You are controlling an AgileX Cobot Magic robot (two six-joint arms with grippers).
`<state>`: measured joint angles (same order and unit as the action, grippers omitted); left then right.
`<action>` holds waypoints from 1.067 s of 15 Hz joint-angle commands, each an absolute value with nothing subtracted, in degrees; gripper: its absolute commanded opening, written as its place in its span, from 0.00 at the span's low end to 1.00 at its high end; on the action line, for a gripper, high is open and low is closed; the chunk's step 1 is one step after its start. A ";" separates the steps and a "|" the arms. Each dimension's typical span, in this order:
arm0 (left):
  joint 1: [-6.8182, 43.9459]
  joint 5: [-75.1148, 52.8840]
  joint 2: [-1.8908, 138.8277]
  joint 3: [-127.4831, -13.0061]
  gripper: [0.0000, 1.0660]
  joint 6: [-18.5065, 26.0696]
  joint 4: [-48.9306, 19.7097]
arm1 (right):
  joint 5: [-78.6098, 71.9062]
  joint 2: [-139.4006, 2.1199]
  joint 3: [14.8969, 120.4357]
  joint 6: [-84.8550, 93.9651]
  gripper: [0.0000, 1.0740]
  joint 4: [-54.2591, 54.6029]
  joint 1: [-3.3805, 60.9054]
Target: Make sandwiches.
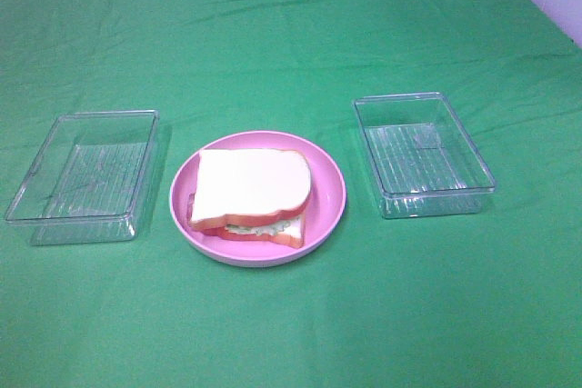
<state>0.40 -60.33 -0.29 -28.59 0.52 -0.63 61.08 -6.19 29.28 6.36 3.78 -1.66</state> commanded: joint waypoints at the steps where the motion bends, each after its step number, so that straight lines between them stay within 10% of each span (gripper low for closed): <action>1: -0.11 -59.76 -1.43 -28.53 0.76 0.46 -1.09 | 60.73 -5.67 28.99 6.53 0.77 3.84 -2.18; 16: -0.11 -59.76 -1.43 -28.53 0.76 0.46 -1.03 | 60.62 1.20 28.99 6.53 0.77 4.18 -2.18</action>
<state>0.11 -60.33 -0.29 -28.59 0.52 -0.63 61.08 0.40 29.05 6.36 4.01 -1.66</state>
